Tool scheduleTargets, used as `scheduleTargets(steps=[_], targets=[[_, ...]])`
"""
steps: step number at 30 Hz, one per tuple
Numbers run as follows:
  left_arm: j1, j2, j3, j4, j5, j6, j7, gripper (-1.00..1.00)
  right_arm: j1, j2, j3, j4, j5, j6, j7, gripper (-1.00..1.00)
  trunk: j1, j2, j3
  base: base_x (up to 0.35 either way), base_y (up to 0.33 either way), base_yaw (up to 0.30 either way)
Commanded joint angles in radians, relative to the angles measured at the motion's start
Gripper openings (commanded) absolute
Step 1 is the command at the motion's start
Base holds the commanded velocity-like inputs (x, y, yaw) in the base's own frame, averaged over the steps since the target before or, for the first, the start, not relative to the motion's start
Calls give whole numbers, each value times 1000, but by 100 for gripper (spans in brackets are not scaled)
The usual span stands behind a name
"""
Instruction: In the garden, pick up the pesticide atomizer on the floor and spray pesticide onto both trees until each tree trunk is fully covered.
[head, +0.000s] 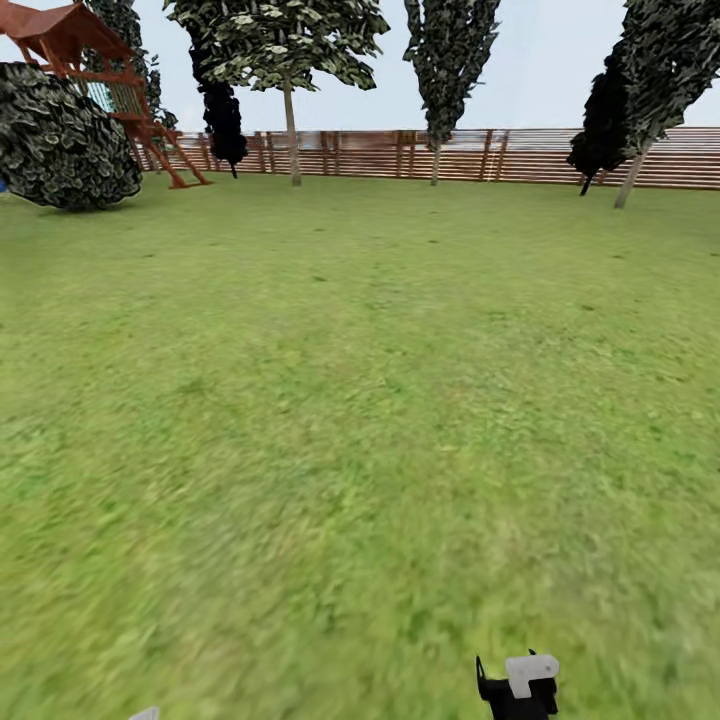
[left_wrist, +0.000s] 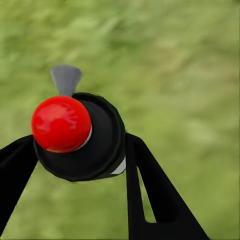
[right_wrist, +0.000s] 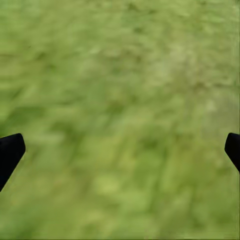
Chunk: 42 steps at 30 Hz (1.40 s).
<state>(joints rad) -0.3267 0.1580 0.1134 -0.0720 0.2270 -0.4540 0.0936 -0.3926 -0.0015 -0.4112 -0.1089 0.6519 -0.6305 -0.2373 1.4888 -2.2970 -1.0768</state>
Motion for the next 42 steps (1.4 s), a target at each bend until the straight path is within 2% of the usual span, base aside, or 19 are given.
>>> scheduleTargets(steps=[1, 16, 29, 33, 42], targets=[[0, 0, 0, 0, 0, 0, 0, -100, 0, 0, 0, 0, 0, 0, 0, 100, 0, 0, 0, 333, 108, 282], [1, 1, 0, 0, 3, 0, 0, -100, 0, 0, 1, 0, 2, 0, 3, 100, 0, 0, -6, 337, 19, 266], [7, 2, 3, 0, 7, 0, 0, -100, 0, -2, 2, 2, 5, 3, 8, 100, 0, 0, -7, 339, 0, 9], [8, 3, 4, 0, 8, 0, -1, -100, 0, -2, 4, 72, 12, 3, 9, 100, 0, 0, -7, 340, 0, 0], [8, 2, 0, 0, -1, 0, -2, -100, 1, 0, 4, 83, 9, 3, 7, 100, 0, 0, -7, 340, 0, 0]])
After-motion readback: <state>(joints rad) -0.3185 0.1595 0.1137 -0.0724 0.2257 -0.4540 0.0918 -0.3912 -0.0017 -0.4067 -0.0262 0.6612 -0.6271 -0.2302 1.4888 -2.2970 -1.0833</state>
